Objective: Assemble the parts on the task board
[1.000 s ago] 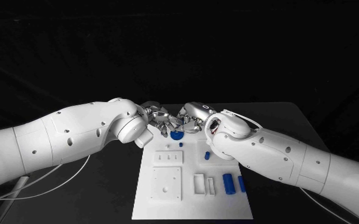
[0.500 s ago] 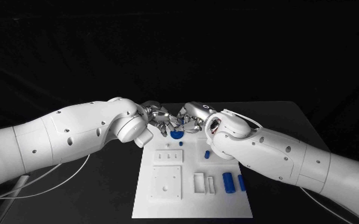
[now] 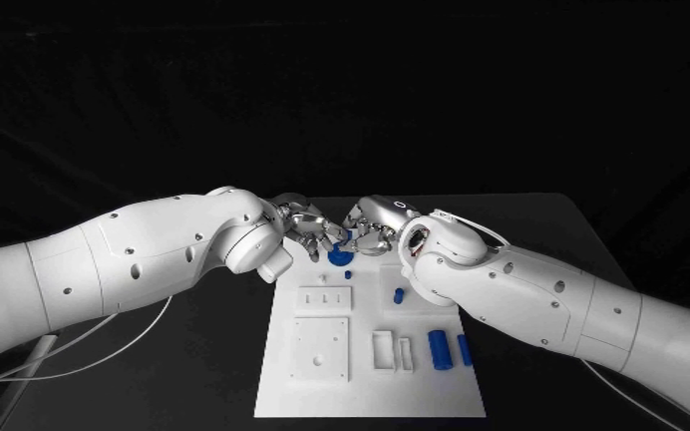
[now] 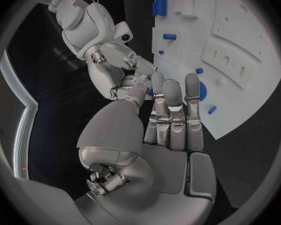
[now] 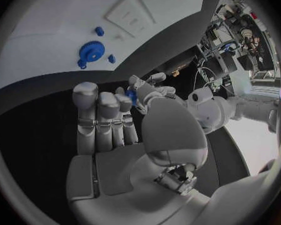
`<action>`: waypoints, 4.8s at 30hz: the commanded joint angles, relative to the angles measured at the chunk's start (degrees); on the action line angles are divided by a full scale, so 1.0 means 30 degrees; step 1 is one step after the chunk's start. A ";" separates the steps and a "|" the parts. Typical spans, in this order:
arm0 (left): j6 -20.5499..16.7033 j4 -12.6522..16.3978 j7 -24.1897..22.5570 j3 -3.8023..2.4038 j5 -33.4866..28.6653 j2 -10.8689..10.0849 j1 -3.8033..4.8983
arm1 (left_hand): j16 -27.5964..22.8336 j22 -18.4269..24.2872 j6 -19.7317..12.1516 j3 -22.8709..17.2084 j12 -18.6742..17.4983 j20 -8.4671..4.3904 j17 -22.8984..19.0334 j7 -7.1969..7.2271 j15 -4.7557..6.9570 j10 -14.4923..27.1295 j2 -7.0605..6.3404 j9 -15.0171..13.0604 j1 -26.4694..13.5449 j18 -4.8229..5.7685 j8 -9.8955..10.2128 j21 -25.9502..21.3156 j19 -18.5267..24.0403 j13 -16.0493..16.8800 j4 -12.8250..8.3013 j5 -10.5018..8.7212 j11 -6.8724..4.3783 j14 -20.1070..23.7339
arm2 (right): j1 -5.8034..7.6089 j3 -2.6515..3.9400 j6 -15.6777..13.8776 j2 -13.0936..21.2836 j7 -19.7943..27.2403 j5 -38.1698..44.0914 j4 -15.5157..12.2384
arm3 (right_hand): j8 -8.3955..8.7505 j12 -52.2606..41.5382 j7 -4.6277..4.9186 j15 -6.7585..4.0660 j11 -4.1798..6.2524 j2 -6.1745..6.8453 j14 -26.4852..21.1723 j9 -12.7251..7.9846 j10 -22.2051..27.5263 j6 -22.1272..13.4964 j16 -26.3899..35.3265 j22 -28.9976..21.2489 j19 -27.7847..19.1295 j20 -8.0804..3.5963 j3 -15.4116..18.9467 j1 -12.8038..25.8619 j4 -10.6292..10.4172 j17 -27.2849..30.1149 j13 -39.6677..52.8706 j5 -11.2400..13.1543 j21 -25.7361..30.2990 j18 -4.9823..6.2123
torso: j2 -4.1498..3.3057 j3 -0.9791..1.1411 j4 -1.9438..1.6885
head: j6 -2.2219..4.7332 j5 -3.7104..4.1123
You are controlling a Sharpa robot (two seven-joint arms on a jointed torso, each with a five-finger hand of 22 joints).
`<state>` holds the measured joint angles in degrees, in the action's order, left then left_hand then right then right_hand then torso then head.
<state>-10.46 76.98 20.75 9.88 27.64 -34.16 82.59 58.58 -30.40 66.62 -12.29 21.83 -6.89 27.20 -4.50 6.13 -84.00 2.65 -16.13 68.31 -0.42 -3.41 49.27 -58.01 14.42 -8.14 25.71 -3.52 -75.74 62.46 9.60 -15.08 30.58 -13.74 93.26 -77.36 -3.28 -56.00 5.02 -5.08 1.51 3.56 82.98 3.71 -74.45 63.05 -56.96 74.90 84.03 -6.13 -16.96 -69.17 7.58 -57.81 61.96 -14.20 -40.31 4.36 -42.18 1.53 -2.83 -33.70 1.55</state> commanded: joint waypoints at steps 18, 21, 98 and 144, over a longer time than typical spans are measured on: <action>0.0018 -0.0352 -0.0112 0.0037 0.0257 -0.0126 -0.0095 | 0.0341 -0.0060 0.2378 -0.0214 0.0651 -0.0155 0.0108 0.1832 0.0125 -0.0891 0.0410 -1.0338 -0.0781 -0.0066 -0.0128 0.0155 -0.0043 0.0152 -0.0123 -0.0030 -0.0185 -0.0243 | -0.0267 0.0014 -0.0693 0.0566 0.0764 -0.0671 -0.0487 | -0.0093 0.0095 0.0202 0.0113 -0.0214 0.0289 0.0029 -0.0032 0.0070 -0.0766 0.0052 0.1594 0.0895 0.0101 0.0951 -0.0301 -0.0756 0.0083 -0.0168 -0.0215 0.0255 0.0195 | -0.0003 0.0010 -0.0002 | -0.0116 -0.0078; 0.0148 -0.0373 -0.0063 0.0040 0.0259 -0.0113 -0.0117 | 0.0342 -0.0060 0.2380 -0.0213 0.0666 -0.0156 0.0112 0.1831 0.0125 -0.0886 0.0423 -1.0325 -0.0789 -0.0066 -0.0123 0.0156 -0.0049 0.0151 -0.0130 -0.0041 -0.0182 -0.0240 | -0.0286 0.0016 -0.0777 0.0577 0.0766 -0.0690 -0.0536 | -0.0090 0.0095 0.0198 0.0113 -0.0214 0.0267 0.0034 -0.0033 0.0071 -0.0743 0.0036 0.1599 0.0900 0.0103 0.0965 -0.0291 -0.0807 0.0072 -0.0175 -0.0217 0.0233 0.0197 | 0.0000 0.0001 -0.0009 | -0.0140 -0.0072; 0.2827 -0.1358 0.2109 0.0389 0.3301 0.0164 -0.0269 | 0.0915 -0.0544 0.3560 -0.1799 0.3039 -0.0458 0.0954 0.2246 0.0515 -0.0954 0.1129 -1.0842 -0.2822 -0.0355 -0.0129 0.1117 -0.0813 0.0370 -0.2191 0.0473 -0.0587 -0.1427 | -0.0444 0.1260 -0.0763 0.2904 0.0768 -0.5086 0.0943 | -0.0091 0.0364 0.0150 0.0071 -0.0156 0.0389 -0.0009 -0.0031 0.0264 -0.0597 0.0431 0.1496 0.0874 0.0060 -0.0189 0.0309 -0.1290 0.0502 -0.0536 -0.1983 0.0773 0.0163 | 0.0218 0.0165 0.0329 | -0.0817 -0.0181; 0.2363 -0.1618 0.1880 0.1287 0.9493 0.0924 -0.2532 | 0.2151 -0.6002 0.4580 -0.4407 0.5036 0.0023 0.1791 0.2579 0.0500 -0.0919 0.1588 -1.2522 -0.4728 -0.0586 -0.0137 -0.3521 -0.3081 0.0764 -0.0129 -0.3922 -0.0697 -0.1758 | 0.0480 0.1726 -0.0924 0.2940 -0.0205 -0.5311 0.2658 | -0.0093 0.0406 0.0158 0.0036 -0.0108 0.0671 -0.0007 -0.0028 0.0321 -0.0516 0.0482 0.1506 0.0890 0.0022 -0.1123 0.0426 -0.0935 0.0509 -0.0582 -0.3704 0.0863 0.0127 | 0.0519 0.0284 0.0392 | -0.2369 -0.0189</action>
<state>-2.60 72.20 27.51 13.78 55.03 -31.57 75.00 64.99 -48.52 66.80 -25.76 36.83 -6.86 32.62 -4.68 7.39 -84.49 5.99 -43.65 52.98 -2.22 -3.72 38.58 -67.07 16.75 -8.50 14.12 -4.73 -80.68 63.88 14.74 -18.05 39.41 -13.99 77.18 -69.28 -3.30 -54.98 5.48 -5.08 1.11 5.36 82.98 3.64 -73.81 61.27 -55.85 74.91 84.03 -6.13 -20.09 -68.11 4.83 -56.34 60.28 -25.08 -37.92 4.36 -40.58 2.39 -1.74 -40.70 0.94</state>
